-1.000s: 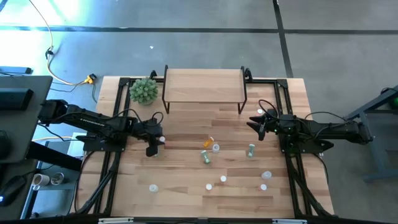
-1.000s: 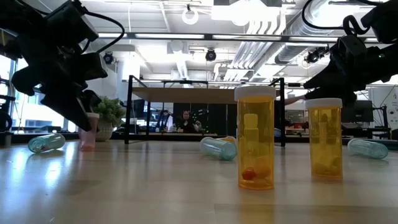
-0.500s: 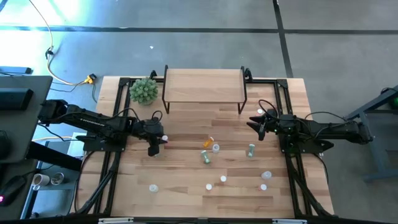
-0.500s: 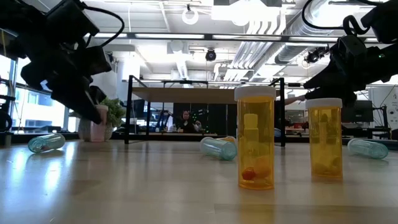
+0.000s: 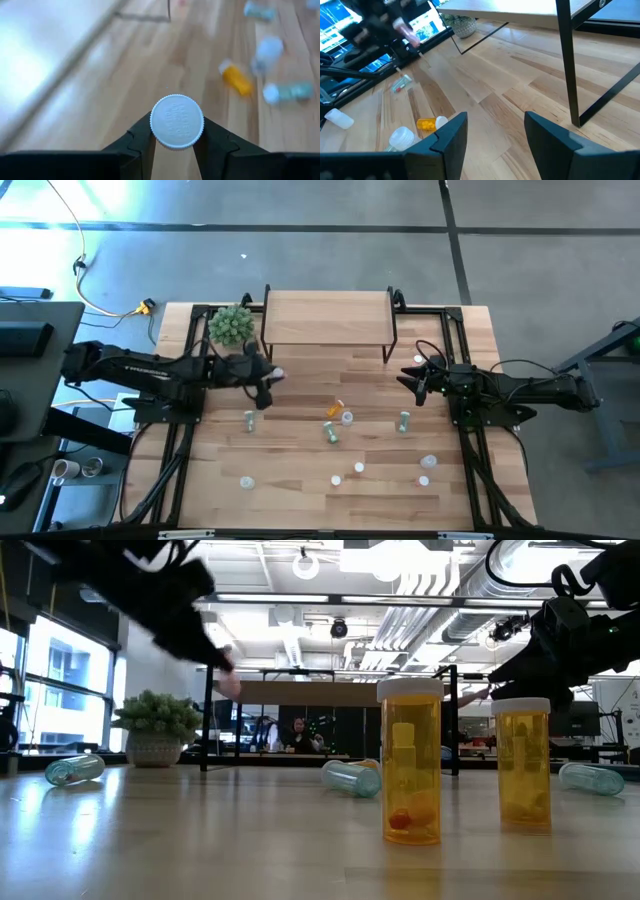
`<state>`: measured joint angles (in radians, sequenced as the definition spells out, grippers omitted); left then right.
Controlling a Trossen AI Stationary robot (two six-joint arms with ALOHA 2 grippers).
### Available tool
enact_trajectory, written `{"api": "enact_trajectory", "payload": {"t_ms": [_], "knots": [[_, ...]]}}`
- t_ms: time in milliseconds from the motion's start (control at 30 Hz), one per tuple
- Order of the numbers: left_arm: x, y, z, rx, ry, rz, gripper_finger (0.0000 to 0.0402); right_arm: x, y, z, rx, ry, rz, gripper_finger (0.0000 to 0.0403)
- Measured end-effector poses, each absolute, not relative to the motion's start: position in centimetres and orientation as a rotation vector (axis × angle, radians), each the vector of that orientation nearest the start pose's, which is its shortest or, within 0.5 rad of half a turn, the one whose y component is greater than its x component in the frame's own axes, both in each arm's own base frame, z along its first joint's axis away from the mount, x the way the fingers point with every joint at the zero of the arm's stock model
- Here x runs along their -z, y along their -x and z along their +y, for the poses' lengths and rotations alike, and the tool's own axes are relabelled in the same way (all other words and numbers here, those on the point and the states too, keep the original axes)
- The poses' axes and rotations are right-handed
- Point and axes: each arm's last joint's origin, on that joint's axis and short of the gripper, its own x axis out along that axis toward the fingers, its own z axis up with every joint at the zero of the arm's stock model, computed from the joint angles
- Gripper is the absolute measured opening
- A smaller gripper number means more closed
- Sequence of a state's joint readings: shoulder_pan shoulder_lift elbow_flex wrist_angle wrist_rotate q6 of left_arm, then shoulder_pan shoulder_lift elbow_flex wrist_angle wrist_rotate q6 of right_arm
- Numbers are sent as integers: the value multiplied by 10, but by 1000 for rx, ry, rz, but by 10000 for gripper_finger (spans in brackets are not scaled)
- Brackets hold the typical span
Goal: Pick and place medicine bottles onto shelf by color
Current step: Put the top left pink pill bottle on the shelf
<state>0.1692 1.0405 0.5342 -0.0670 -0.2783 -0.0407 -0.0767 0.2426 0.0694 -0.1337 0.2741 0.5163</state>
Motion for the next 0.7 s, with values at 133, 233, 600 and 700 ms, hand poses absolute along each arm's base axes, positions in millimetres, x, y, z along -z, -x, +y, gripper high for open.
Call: {"api": "enact_trajectory", "payload": {"t_ms": [133, 233, 600, 700], "knots": [[-246, -211, 60, -511, -26, 522, 103, -155, -106, -16, 419, -477, 210, 187], [-270, -210, 76, -582, -58, 493, 103, -155, -106, -16, 419, -477, 210, 187], [-346, -185, 142, -882, -112, 347, 103, -155, -106, -16, 419, -477, 210, 187], [-353, -180, 161, -950, -78, 375, 103, -155, -106, -16, 418, -477, 210, 187]]}}
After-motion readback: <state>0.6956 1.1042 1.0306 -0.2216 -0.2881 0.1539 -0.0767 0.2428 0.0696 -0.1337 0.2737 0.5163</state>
